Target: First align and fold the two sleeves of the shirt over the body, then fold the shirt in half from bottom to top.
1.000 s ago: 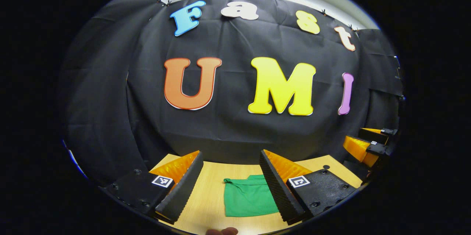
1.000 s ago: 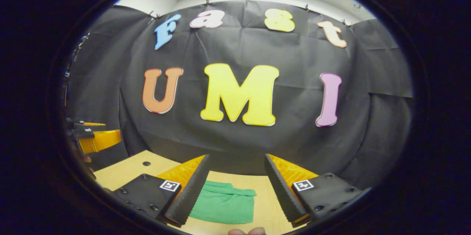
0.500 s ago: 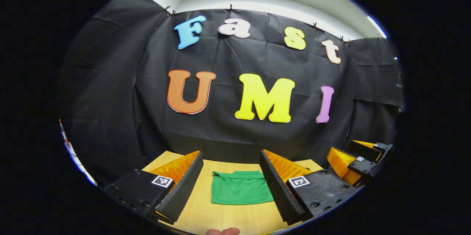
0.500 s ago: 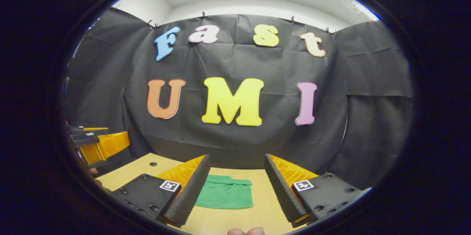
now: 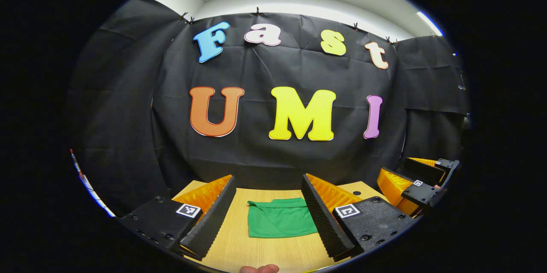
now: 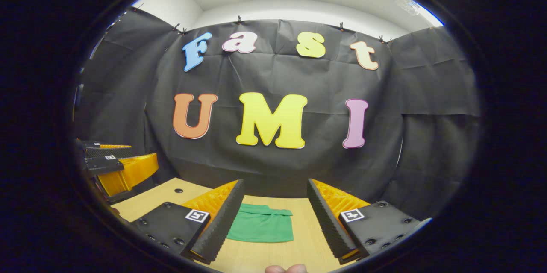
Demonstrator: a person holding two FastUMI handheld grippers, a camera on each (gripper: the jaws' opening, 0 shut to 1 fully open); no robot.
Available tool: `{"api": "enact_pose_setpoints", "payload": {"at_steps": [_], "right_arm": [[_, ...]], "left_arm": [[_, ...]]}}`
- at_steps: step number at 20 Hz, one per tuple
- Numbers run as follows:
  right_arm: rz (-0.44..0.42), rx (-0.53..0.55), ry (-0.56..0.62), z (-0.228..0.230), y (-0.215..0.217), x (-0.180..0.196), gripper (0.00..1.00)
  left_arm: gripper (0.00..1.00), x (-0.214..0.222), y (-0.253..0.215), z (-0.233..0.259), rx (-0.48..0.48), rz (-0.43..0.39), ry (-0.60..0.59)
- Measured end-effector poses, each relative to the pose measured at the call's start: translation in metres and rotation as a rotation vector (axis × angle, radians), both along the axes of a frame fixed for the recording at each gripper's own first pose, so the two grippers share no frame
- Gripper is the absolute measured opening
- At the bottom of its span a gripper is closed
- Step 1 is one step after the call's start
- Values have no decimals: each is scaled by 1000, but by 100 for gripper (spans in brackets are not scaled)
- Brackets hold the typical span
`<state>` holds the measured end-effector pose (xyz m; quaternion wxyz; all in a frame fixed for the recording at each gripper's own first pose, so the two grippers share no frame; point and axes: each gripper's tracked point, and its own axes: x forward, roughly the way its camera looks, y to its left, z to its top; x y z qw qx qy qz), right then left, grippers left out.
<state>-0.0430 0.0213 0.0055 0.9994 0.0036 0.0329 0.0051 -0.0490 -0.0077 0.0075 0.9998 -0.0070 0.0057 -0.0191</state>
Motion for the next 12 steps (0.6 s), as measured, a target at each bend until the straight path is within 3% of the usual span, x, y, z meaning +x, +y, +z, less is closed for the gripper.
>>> {"api": "enact_pose_setpoints", "payload": {"at_steps": [12], "right_arm": [[27, 12, -5, 0, 6, 14, 95]], "left_arm": [[98, 10, 2, 2, 15, 15, 7]]}}
